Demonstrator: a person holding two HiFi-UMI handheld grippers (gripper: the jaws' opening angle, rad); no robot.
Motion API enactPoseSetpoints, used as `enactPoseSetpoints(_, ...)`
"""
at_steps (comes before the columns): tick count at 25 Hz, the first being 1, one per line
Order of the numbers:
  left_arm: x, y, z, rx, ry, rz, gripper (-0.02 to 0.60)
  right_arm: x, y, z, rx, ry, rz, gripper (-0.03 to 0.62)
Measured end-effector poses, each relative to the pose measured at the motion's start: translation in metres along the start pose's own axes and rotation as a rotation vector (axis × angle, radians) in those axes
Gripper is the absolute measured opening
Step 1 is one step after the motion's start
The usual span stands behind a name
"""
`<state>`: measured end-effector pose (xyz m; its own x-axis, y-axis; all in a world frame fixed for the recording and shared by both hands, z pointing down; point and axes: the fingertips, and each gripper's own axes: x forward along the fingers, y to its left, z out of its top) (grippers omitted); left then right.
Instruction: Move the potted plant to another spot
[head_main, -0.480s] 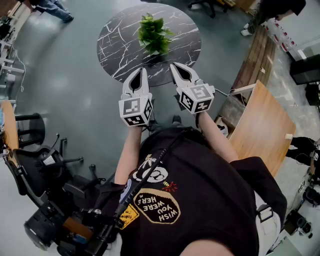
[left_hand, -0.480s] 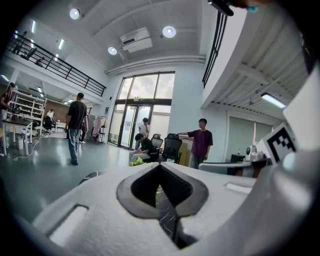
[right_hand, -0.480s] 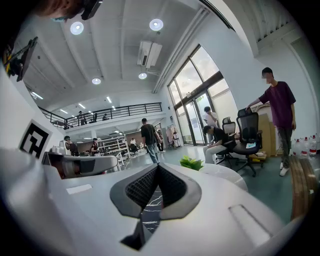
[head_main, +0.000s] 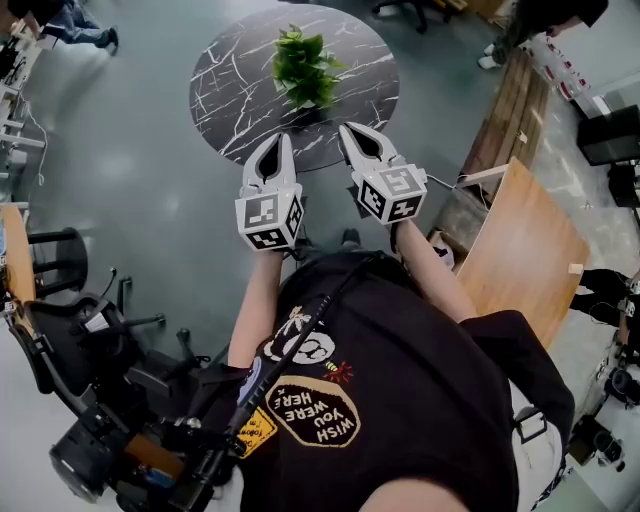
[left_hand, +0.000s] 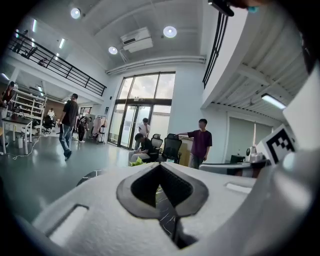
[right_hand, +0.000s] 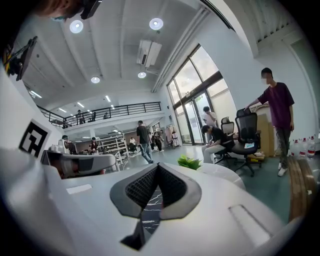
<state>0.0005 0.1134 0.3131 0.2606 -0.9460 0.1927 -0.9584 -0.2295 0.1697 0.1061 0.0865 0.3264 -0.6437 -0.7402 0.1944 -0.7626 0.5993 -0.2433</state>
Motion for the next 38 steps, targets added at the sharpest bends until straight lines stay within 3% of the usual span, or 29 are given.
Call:
enactPoseSetpoints(14, 0.008, 0.028, -0.016, 0.003, 0.023, -0.038, 0.003, 0.020, 0.003, -0.013, 0.014, -0.020, -0.047, 0.002)
enactPoseSetpoints(21, 0.028, 0.055, -0.030, -0.003, 0.033, -0.074, 0.003, 0.052, 0.006, -0.036, -0.012, 0.024, -0.089, 0.011)
enactPoseSetpoints(29, 0.074, 0.078, -0.065, 0.021, 0.015, -0.074, 0.003, 0.111, -0.034, -0.082, -0.030, 0.038, -0.115, 0.029)
enactPoseSetpoints(33, 0.120, 0.104, -0.115, 0.014, 0.088, -0.004, 0.003, 0.150, -0.068, -0.125, -0.035, 0.063, -0.106, 0.070)
enactPoseSetpoints(36, 0.147, 0.113, -0.137, 0.021, 0.123, 0.029, 0.003, 0.172, -0.090, -0.161, -0.036, 0.106, -0.084, 0.197)
enactPoseSetpoints(38, 0.158, 0.116, -0.144, 0.026, 0.129, 0.038, 0.003, 0.184, -0.102, -0.184, -0.035, 0.134, -0.079, 0.239)
